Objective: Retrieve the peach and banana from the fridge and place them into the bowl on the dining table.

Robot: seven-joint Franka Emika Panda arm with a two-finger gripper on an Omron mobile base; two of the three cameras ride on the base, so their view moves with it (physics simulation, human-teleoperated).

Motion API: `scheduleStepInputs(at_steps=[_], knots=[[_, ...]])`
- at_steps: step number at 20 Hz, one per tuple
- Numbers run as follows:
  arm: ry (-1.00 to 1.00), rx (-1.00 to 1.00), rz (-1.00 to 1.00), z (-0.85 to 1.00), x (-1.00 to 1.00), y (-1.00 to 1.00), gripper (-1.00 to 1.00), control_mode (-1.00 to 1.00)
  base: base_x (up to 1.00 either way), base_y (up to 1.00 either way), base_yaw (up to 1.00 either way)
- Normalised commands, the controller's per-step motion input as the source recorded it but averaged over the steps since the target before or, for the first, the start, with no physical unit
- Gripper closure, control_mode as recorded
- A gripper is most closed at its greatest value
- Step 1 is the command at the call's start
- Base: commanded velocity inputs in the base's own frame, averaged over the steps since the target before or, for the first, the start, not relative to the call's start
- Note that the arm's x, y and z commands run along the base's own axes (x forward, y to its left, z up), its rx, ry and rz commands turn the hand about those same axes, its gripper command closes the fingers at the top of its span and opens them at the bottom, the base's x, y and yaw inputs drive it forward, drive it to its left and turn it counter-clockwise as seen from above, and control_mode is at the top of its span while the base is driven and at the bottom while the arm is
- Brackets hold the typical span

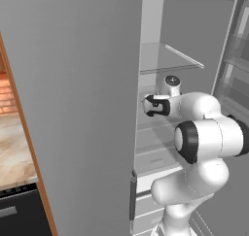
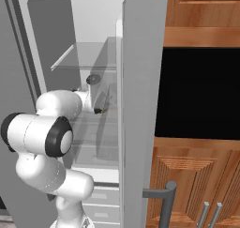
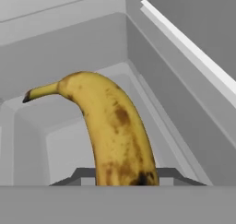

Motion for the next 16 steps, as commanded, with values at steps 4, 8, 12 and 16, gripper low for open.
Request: scheduleStepInputs(at_steps=[4,8,12,16], knots=[[-0.05,0.00,0.00,-0.68,-0.55,0.00,1.00,-1.00,0.00,0.00,0.00],[0.00,0.01,0.00,-0.20,-1.00,0.09,1.00,-1.00,0.00,0.00,0.00],[0.00,0.01,0.00,0.10,-1.00,0.06,1.00,-1.00,0.00,0.00,0.00],[0.02,0.00,0.00,0.63,-0.95,0.19,1.00,-1.00,0.00,0.00,0.00]])
